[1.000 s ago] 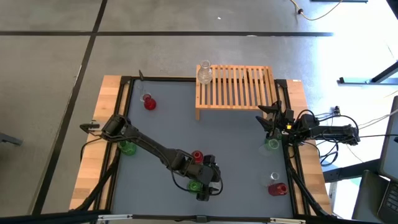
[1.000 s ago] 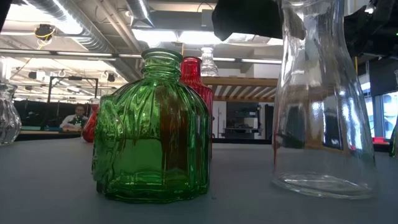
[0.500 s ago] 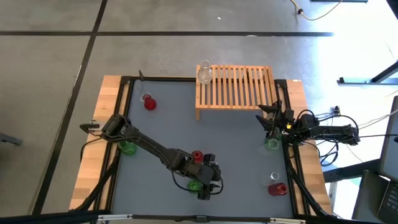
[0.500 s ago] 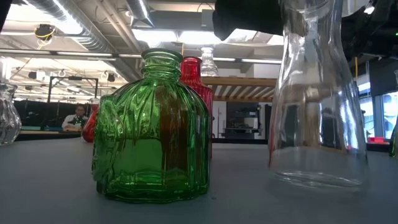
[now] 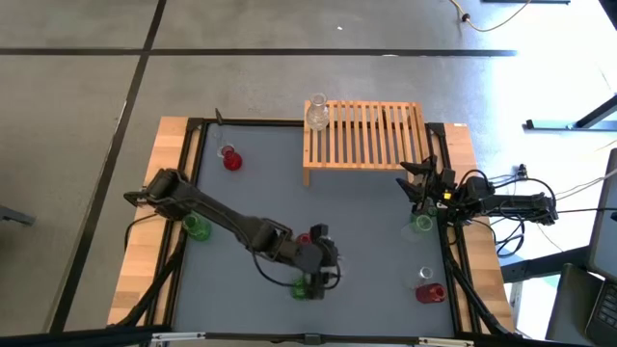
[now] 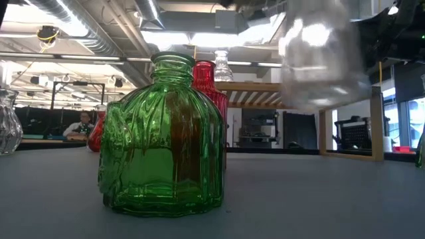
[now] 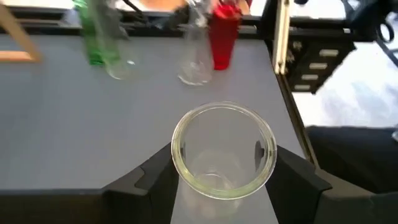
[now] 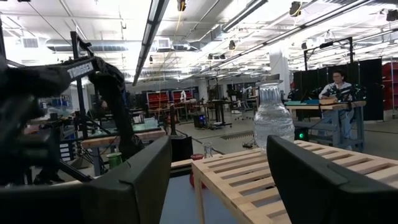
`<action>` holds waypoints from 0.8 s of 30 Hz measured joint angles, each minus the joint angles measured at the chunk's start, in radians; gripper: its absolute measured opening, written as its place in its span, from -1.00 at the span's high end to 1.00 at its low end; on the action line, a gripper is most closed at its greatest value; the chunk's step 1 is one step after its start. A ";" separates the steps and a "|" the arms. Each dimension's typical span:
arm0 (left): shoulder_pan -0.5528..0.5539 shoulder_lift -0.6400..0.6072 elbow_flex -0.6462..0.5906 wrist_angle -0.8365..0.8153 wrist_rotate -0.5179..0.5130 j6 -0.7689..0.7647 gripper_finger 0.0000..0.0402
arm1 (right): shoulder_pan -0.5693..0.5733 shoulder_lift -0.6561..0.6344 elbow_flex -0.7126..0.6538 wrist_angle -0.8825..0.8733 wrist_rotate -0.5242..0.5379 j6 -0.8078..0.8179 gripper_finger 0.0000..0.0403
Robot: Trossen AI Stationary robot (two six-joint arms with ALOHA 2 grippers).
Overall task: Sort vases onto shelf
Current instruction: Put the bottom center transparent vase onto the shelf
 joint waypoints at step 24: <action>0.326 -0.371 0.000 -0.133 -0.103 0.120 0.02 | 0.000 0.000 0.000 0.000 0.002 0.000 -0.24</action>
